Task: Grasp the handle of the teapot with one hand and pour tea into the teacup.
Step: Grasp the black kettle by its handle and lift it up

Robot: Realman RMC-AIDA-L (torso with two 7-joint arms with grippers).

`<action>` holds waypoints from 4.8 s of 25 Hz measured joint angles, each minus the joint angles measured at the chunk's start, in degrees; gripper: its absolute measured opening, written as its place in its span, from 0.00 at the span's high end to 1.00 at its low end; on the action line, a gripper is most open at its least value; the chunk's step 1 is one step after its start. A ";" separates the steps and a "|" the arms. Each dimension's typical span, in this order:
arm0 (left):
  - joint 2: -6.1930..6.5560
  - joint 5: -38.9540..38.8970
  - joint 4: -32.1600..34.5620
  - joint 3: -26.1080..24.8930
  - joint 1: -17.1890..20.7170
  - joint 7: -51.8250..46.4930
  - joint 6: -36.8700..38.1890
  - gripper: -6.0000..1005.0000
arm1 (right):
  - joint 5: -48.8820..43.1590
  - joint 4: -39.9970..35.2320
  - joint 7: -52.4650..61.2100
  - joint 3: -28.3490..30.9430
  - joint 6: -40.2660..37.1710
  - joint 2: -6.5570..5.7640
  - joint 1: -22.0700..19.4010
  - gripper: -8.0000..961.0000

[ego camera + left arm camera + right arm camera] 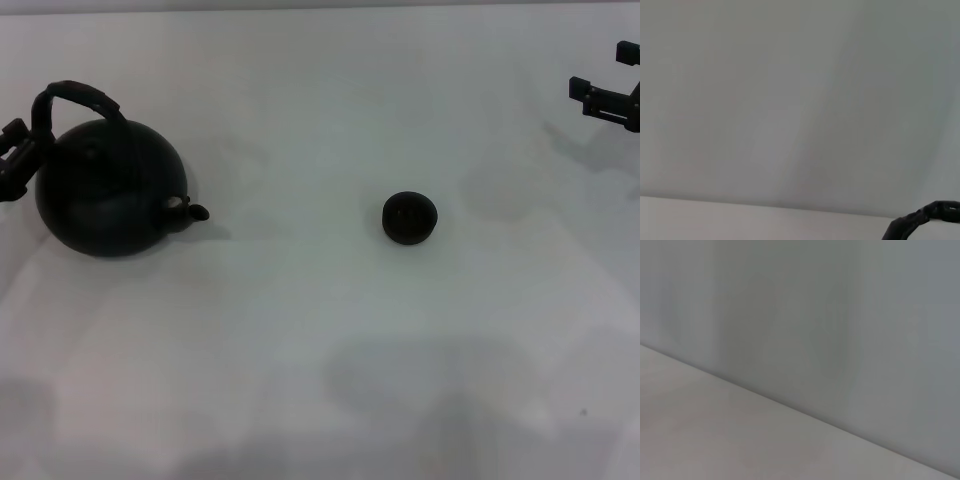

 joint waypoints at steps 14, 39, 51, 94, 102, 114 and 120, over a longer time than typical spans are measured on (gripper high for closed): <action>0.02 0.81 -2.93 -0.01 -1.82 -4.50 -0.59 0.70 | 0.00 -1.40 -0.60 0.00 0.66 0.09 -0.07 0.13; -0.25 0.97 -5.75 -0.01 -2.10 -6.28 1.52 0.92 | 0.00 -2.11 -1.39 0.00 1.70 0.18 -0.27 0.13; -0.25 1.62 -5.76 -0.01 -2.19 -6.46 2.68 0.92 | 0.09 -2.28 -2.02 0.00 1.58 0.12 0.08 0.13; 0.12 3.64 -5.75 0.00 -6.23 -12.92 -5.73 0.22 | 0.08 -2.15 -2.08 -0.53 2.30 0.09 0.10 0.14; 0.15 3.78 -5.76 -0.01 -7.66 -12.95 -6.50 0.22 | 0.08 -2.24 -2.11 -0.62 2.30 0.09 0.10 0.14; 0.26 5.14 -5.76 -0.01 -8.17 -13.95 -6.88 0.35 | 0.09 -2.18 -2.11 -0.62 2.23 0.18 0.10 0.14; 0.10 5.30 -5.78 0.00 -8.04 -13.95 -6.87 0.53 | 0.09 -2.20 -2.11 -0.61 2.13 0.18 0.14 0.14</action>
